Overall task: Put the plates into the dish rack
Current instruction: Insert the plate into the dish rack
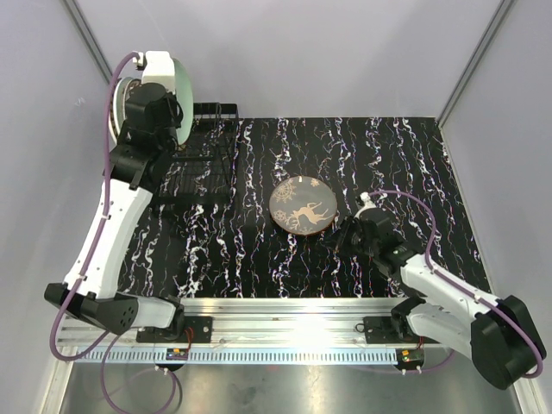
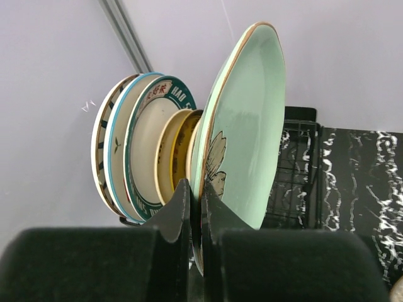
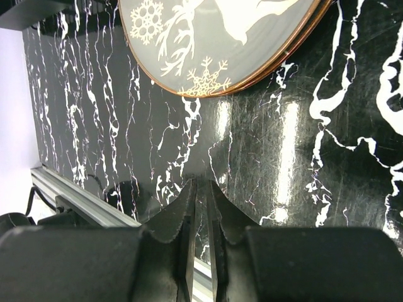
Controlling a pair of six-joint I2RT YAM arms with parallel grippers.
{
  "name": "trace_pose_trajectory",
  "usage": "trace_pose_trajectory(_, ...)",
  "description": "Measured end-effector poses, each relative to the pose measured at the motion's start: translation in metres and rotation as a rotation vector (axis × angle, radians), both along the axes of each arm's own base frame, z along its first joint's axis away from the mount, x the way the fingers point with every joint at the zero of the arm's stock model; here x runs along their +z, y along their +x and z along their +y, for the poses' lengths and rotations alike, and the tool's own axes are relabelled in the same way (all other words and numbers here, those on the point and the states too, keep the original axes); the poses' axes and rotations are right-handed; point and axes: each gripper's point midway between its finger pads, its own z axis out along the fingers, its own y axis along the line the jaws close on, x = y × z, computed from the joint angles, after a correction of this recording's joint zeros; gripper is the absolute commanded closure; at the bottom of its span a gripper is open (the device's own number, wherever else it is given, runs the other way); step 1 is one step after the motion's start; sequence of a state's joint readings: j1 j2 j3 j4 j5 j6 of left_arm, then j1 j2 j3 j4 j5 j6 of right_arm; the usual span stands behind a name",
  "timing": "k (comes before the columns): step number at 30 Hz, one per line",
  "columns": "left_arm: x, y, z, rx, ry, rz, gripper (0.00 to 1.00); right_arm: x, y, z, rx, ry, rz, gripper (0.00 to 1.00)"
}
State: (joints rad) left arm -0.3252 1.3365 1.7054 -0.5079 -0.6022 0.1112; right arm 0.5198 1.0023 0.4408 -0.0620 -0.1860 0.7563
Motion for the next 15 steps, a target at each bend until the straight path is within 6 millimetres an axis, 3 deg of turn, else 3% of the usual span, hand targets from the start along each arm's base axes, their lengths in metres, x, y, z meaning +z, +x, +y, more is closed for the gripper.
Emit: trace_pose_trajectory(15, -0.006, 0.019, 0.002, 0.008, 0.098, 0.032, 1.00, -0.003, 0.009, 0.007, 0.028, -0.006, -0.015, 0.85)
